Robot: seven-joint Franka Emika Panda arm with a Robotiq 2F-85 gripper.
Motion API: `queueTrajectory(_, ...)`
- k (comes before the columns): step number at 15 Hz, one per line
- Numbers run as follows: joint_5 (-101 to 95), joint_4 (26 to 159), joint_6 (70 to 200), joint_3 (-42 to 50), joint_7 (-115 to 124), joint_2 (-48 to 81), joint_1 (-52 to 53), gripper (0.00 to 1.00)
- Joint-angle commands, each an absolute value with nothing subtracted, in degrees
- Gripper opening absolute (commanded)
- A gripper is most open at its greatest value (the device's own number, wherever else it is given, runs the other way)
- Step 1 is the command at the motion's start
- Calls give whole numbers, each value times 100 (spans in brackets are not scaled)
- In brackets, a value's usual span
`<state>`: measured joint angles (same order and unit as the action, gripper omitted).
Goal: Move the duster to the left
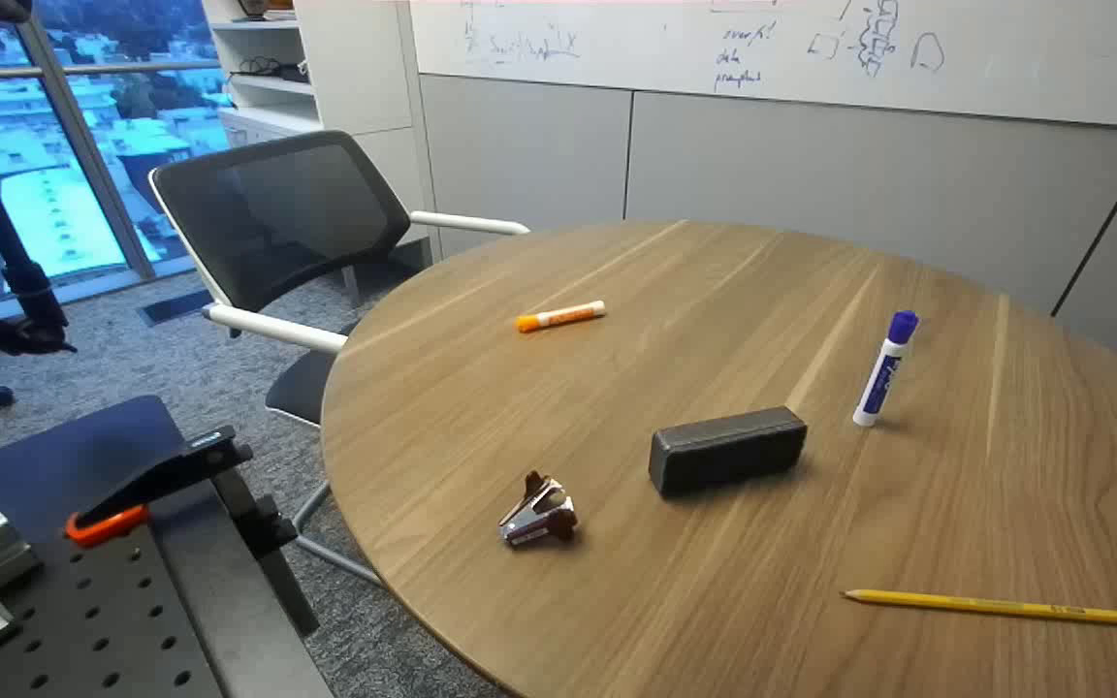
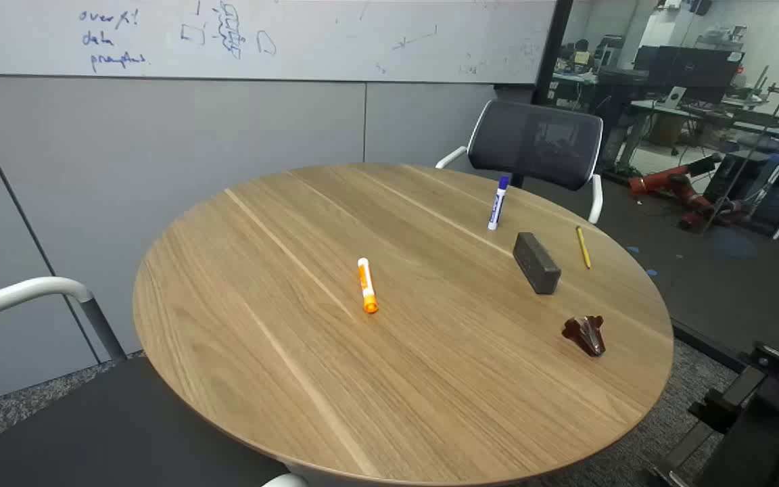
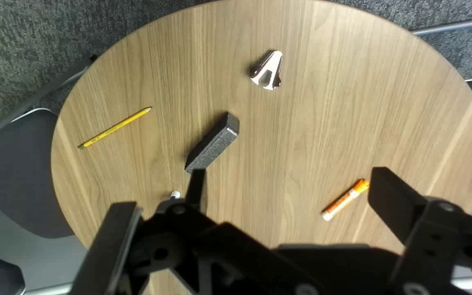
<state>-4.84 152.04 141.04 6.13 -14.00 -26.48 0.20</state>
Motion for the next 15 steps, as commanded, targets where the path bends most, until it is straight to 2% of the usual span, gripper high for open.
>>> queueTrajectory(1,-464,15193,14087,582,-1412,-2650,-8,100)
queueTrajectory(7,-464,15193,14088,582,-1412,-2650,-8,100)
queueTrajectory(12,-883,14067,13981,-127,4,-1078,-171,100)
queueTrajectory(15,-1207,13235,13819,-148,667,-83,-212,100)
